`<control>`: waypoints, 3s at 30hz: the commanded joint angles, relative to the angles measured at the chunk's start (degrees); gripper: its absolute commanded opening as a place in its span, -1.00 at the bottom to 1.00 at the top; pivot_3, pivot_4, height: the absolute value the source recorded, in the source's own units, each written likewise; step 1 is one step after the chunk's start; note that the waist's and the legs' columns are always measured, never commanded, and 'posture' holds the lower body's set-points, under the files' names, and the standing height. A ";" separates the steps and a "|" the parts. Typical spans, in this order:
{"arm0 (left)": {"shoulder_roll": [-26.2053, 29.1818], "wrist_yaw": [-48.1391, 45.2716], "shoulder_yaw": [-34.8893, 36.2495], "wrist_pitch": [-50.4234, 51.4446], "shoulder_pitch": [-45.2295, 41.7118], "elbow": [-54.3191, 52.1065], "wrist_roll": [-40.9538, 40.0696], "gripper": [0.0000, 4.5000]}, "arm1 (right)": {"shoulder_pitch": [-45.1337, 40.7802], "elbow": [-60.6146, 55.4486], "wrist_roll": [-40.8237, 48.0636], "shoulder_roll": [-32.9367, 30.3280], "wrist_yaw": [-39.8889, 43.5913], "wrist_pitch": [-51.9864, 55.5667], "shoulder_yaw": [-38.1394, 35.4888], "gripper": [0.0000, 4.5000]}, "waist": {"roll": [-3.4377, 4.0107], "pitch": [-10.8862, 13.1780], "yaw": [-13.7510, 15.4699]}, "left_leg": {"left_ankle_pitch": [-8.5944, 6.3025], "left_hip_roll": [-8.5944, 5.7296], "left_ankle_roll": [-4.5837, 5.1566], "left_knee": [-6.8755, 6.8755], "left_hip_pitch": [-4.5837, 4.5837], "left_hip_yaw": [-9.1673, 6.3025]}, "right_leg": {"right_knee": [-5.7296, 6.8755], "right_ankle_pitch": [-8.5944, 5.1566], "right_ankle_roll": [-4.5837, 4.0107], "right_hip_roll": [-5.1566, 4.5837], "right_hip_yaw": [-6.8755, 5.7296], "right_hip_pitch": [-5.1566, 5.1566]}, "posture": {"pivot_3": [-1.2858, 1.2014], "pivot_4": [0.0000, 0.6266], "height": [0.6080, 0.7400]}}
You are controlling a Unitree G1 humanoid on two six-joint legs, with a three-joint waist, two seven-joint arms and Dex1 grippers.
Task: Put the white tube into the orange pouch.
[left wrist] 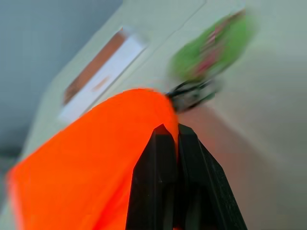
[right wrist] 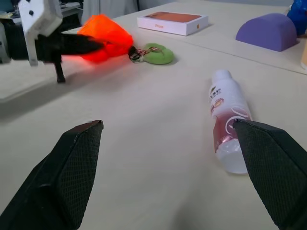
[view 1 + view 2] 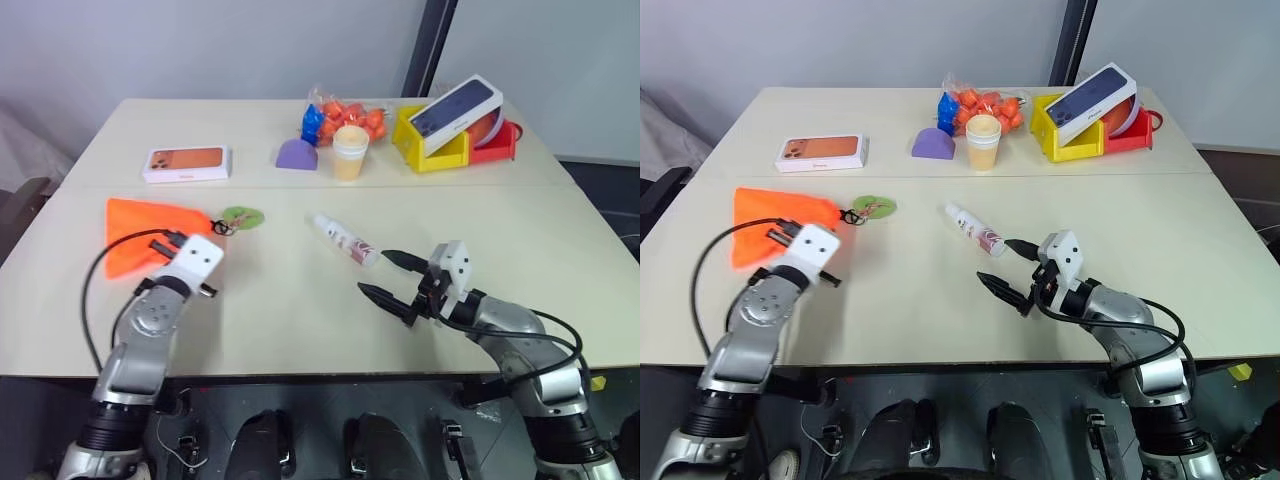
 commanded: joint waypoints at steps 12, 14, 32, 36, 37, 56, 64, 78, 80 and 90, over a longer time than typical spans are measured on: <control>-4.38 -13.60 -7.98 10.71 -3.24 -15.81 -9.37 -0.98 | -1.11 0.39 -2.25 0.69 -2.98 -2.66 -1.27 1.00 | 0.00 0.00 -0.24 | -0.06 0.02 0.12 0.12 0.02 -0.06 | 0.04 0.00 0.01 0.05 0.00 0.08 | 0.03 -0.52 1.00; -2.44 -15.33 -5.56 11.90 -1.45 -18.08 -11.66 -0.98 | -1.88 1.56 -3.23 0.57 -3.87 -2.40 -0.88 1.00 | 0.00 0.00 -0.26 | -0.06 0.03 0.12 0.12 0.02 -0.06 | 0.04 -0.01 0.02 0.04 0.00 0.08 | 0.03 -0.52 1.00; 10.02 -24.48 16.69 13.11 12.18 -20.91 -30.37 -0.98 | -16.68 25.05 -11.91 7.53 -7.81 -7.34 3.47 1.00 | 0.01 0.00 -0.39 | 0.01 0.03 -0.14 0.12 0.02 -0.04 | 0.04 -0.07 -0.11 -0.02 0.00 0.06 | 0.03 -0.52 1.00; 13.39 -27.36 21.90 12.42 13.38 -18.23 -33.71 -0.98 | -17.52 27.94 -13.57 8.25 -7.47 -8.63 4.44 1.00 | 0.01 0.01 -0.80 | 0.04 0.06 -0.13 0.05 0.01 -0.03 | 0.05 -0.03 -0.04 0.01 0.01 -0.01 | 0.03 -0.52 1.00; 13.72 -27.54 22.02 12.28 13.40 -17.97 -34.19 -0.98 | -17.62 28.47 -13.86 8.44 -7.54 -8.91 4.51 1.00 | 0.02 0.01 -0.96 | 0.04 0.06 -0.13 0.04 0.01 -0.03 | 0.05 -0.03 -0.04 0.01 0.01 -0.01 | 0.03 -0.52 1.00; 8.57 -21.77 9.21 13.90 8.92 -18.40 -36.54 -1.00 | -18.42 31.45 -15.43 10.38 -7.21 -13.26 4.18 0.21 | 0.02 0.01 -1.79 | 0.04 0.04 -0.38 0.05 0.01 -0.01 | 0.05 -0.01 0.00 0.01 0.01 0.01 | 0.03 -0.52 1.00; 7.41 -20.45 6.62 13.38 8.17 -17.42 -36.36 -1.00 | -17.57 30.06 -15.40 10.45 -7.11 -12.96 4.16 -0.54 | 0.02 0.01 -1.78 | 0.09 0.05 -0.30 0.04 0.01 -0.01 | 0.05 -0.01 0.00 0.01 0.02 0.00 | 0.03 -0.52 1.00; 3.16 -16.69 3.73 14.38 6.60 -18.12 -36.90 -1.00 | -4.23 1.52 -4.41 -1.28 4.88 -0.43 4.10 -0.54 | 0.03 0.02 -1.55 | -0.06 0.04 -0.04 0.04 0.00 -0.07 | 0.04 -0.02 -0.01 -0.02 0.02 0.01 | 0.03 -0.52 1.00; 3.17 -16.62 3.62 14.50 6.57 -18.23 -37.02 -1.00 | -3.02 -0.93 -3.73 -2.46 5.52 1.23 4.70 -0.54 | 0.03 0.02 -1.55 | -0.13 0.04 -0.06 0.04 0.00 -0.08 | 0.04 -0.08 -0.11 -0.03 0.02 0.01 | 0.03 -0.52 1.00; 3.30 -16.89 3.93 15.45 6.28 -19.23 -38.79 -1.00 | -4.14 -3.12 -4.67 -0.65 4.74 3.42 9.80 -0.54 | 0.02 0.03 -1.39 | -0.16 0.04 -0.07 0.07 -0.01 -0.09 | 0.00 -0.13 -0.22 -0.03 0.02 0.02 | 0.03 -0.52 1.00</control>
